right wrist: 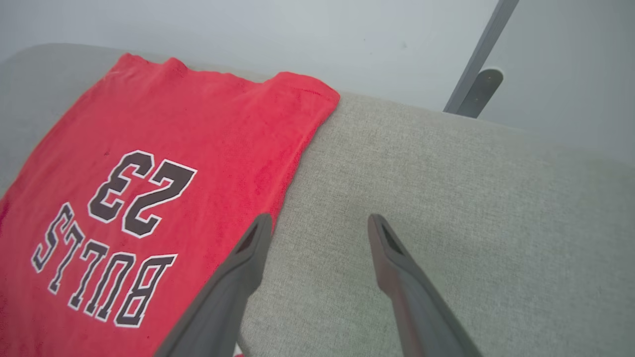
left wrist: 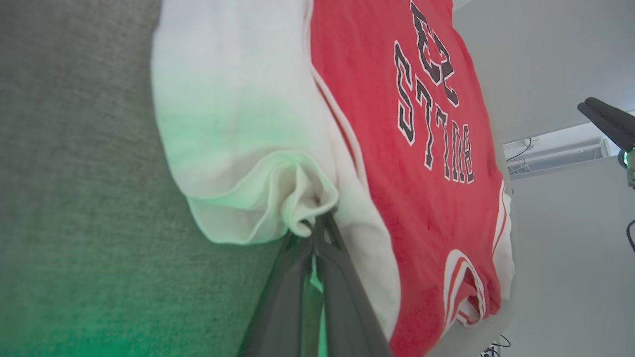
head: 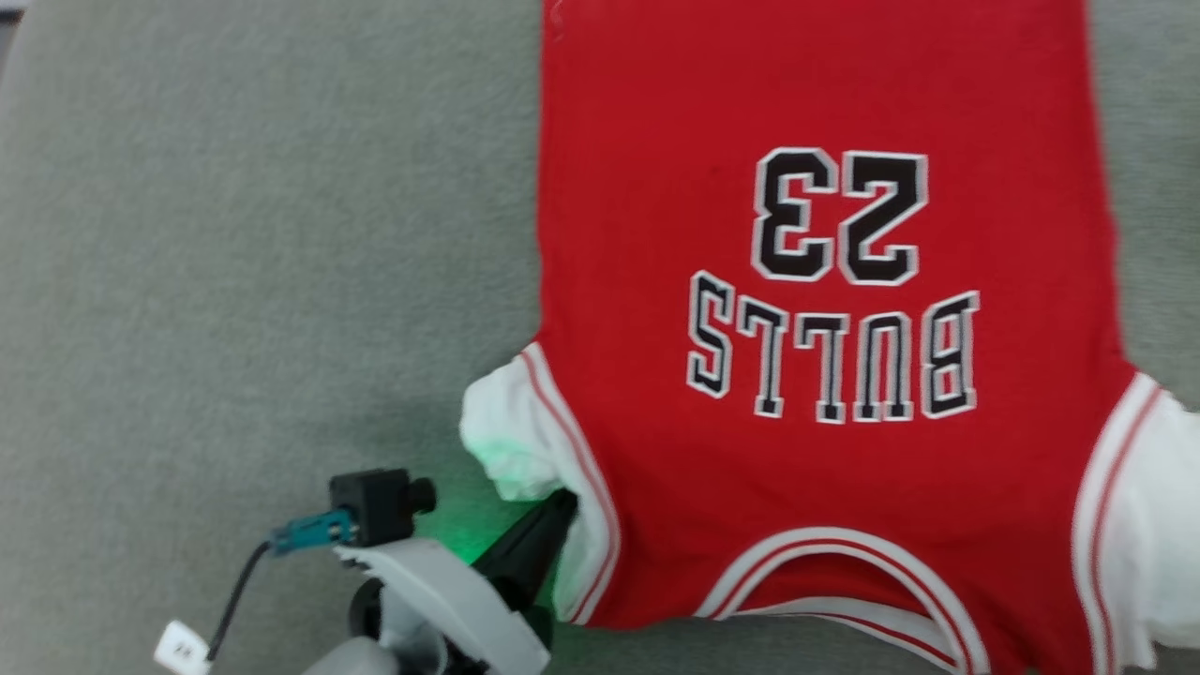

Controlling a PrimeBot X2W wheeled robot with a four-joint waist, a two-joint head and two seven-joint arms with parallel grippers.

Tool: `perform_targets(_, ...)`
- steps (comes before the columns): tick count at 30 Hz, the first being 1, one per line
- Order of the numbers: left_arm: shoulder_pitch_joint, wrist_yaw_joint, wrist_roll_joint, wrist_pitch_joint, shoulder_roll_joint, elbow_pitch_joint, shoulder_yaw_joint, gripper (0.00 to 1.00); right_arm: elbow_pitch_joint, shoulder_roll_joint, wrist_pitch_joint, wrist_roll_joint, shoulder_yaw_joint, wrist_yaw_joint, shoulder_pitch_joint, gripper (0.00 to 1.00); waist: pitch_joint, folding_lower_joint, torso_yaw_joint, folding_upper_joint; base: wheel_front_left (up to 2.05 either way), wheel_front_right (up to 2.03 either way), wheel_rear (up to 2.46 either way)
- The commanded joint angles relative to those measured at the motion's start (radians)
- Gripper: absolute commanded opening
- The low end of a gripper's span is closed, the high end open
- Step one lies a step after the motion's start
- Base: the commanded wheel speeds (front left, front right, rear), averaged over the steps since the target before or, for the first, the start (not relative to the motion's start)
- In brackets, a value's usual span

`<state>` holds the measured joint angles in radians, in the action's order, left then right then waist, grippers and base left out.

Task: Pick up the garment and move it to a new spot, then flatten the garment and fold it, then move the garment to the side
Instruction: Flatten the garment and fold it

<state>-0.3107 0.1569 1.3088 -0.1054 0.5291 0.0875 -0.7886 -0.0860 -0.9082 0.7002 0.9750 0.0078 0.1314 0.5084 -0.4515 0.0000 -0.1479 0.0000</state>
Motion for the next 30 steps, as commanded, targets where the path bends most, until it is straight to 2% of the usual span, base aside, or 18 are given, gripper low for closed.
perform_targets(1, -0.019, -0.008, -0.009, 0.004, -0.012, -0.004, -0.007, 0.00, 0.034, 0.023, 0.034, -0.018, 0.031, -0.002, 0.051, 1.00, -0.084, 0.0000, -0.092, 0.0000, 0.00, 0.00, 0.00)
perform_targets(6, -0.075, -0.036, -0.039, 0.021, -0.060, -0.020, -0.043, 0.00, 0.241, 0.081, 0.198, -0.162, 0.154, -0.002, 0.354, 1.00, -0.148, 0.0000, -0.172, 0.0000, 0.00, 0.00, 0.00)
perform_targets(12, -0.104, -0.062, -0.057, 0.024, -0.105, -0.041, -0.073, 0.00, 0.521, 0.168, 0.314, -0.314, 0.183, -0.002, 0.615, 1.00, -0.210, 0.0000, -0.243, 0.0000, 0.00, 0.00, 0.00)
perform_targets(17, -0.107, -0.081, -0.045, 0.026, -0.124, -0.067, -0.081, 0.00, 0.672, 0.212, 0.353, -0.402, 0.189, -0.002, 0.719, 1.00, -0.238, 0.0000, -0.270, 0.0000, 0.00, 0.00, 0.00)
perform_targets(25, -0.118, -0.099, -0.049, 0.023, -0.132, -0.108, -0.084, 0.00, 0.801, 0.237, 0.357, -0.470, 0.202, -0.002, 0.722, 1.00, -0.251, 0.0000, -0.274, 0.0000, 0.00, 0.00, 0.00)
perform_targets(26, -0.119, -0.101, -0.050, 0.023, -0.132, -0.112, -0.084, 0.00, 0.804, 0.243, 0.367, -0.466, 0.211, -0.002, 0.716, 0.79, -0.250, 0.0000, -0.273, 0.0000, 0.00, 0.00, 0.00)
perform_targets(27, -0.120, -0.102, -0.050, 0.023, -0.132, -0.116, -0.084, 0.00, 0.803, 0.246, 0.370, -0.461, 0.218, -0.002, 0.713, 0.27, -0.249, 0.0000, -0.271, 0.0000, 0.00, 0.00, 0.00)
perform_targets(28, -0.121, -0.106, -0.049, 0.022, -0.133, -0.117, -0.084, 0.00, 0.798, 0.245, 0.361, -0.458, 0.221, -0.002, 0.711, 0.00, -0.248, 0.0000, -0.269, 0.0000, 0.00, 0.00, 0.00)
perform_targets(30, -0.122, -0.112, -0.046, 0.020, -0.135, -0.118, -0.081, 0.00, 0.790, 0.236, 0.345, -0.455, 0.230, -0.002, 0.704, 0.00, -0.242, 0.0000, -0.267, 0.0000, 0.00, 0.00, 0.00)
